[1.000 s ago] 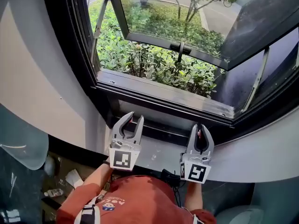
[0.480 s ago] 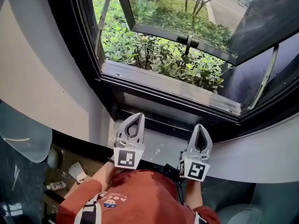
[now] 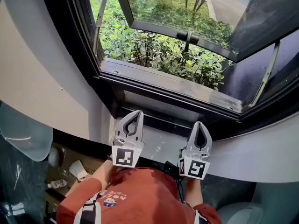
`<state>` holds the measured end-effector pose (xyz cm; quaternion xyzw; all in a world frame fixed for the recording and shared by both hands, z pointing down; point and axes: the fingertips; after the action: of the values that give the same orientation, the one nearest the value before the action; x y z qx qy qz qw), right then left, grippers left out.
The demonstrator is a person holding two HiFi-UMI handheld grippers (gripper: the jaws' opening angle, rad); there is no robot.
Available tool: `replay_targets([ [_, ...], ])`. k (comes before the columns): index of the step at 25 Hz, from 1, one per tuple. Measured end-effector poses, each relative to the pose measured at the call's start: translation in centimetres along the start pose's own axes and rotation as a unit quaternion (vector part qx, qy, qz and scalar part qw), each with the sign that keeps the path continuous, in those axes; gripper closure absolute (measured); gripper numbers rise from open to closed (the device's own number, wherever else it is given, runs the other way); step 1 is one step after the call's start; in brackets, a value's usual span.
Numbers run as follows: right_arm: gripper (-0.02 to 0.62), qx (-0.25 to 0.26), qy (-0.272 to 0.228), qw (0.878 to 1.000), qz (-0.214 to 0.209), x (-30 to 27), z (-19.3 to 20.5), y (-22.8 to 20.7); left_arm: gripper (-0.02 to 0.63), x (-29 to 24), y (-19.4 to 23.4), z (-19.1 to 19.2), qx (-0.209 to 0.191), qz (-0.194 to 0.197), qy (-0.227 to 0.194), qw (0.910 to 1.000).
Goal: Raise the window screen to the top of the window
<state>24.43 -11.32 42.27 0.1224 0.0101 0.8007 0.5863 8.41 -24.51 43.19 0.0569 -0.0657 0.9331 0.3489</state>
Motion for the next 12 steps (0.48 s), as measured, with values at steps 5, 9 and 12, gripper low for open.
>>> replay_targets([
  [5,0.584,0.005,0.005,1.0,-0.004,-0.07,0.03,-0.02,0.6,-0.3,0.15,-0.23,-0.002,-0.003,-0.003,1.0],
  [9,0.584,0.008,0.007,1.0,-0.003,-0.05,0.06,-0.17,0.6,-0.44,0.21,-0.28,0.004,-0.01,-0.001,0.9999],
  [12,0.584,0.01,0.006,1.0,-0.003,-0.1,0.0,-0.36,0.6,-0.59,0.13,-0.46,0.005,-0.011,-0.005,0.9999],
])
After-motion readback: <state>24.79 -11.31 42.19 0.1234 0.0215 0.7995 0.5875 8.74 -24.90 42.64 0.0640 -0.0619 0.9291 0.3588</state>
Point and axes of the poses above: the fingertips, and each gripper's own axes: x backward along the fingers, y to its left, z out of its underside, and after that the axes turned 6 degrees about -z, right-handed
